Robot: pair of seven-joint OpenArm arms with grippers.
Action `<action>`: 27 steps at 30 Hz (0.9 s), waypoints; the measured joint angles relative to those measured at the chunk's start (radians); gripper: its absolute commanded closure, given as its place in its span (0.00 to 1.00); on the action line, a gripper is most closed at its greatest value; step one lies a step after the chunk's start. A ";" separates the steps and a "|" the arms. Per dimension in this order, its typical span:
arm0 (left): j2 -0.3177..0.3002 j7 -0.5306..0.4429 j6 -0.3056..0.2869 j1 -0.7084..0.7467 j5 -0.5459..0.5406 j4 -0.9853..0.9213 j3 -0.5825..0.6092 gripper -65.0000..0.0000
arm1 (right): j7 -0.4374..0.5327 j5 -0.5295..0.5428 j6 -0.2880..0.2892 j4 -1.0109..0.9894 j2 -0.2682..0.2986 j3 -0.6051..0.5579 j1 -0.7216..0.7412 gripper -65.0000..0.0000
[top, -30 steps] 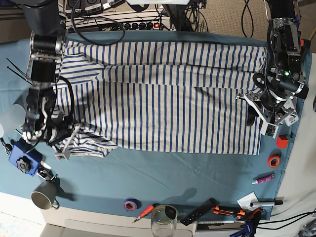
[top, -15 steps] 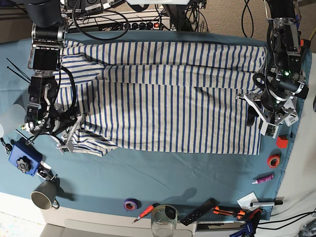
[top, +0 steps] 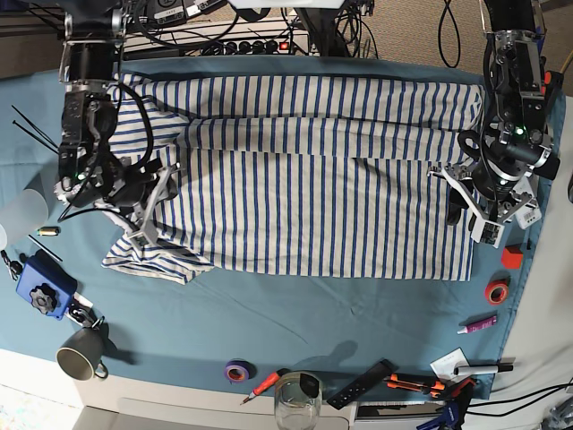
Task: Fold the T-shirt properly
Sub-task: 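Grasp the hem corners with both grippers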
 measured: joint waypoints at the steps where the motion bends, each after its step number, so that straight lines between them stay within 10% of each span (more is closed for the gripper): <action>1: 0.000 0.000 0.000 0.000 0.000 0.000 0.000 0.61 | 0.003 0.001 0.000 0.000 -0.011 0.011 0.005 0.70; 11: -0.001 0.000 0.000 0.000 0.000 0.000 0.000 0.61 | 0.219 -0.196 -0.161 -0.107 -0.059 0.301 0.188 0.70; 19: 0.000 -0.007 0.000 0.000 -0.002 0.000 0.000 0.61 | 0.253 -0.221 -0.097 -0.400 -0.062 0.328 0.316 0.57; 27: 0.000 -0.007 0.000 0.000 -0.005 0.000 0.000 0.61 | 0.338 -0.262 -0.174 -0.449 -0.061 0.329 0.327 0.57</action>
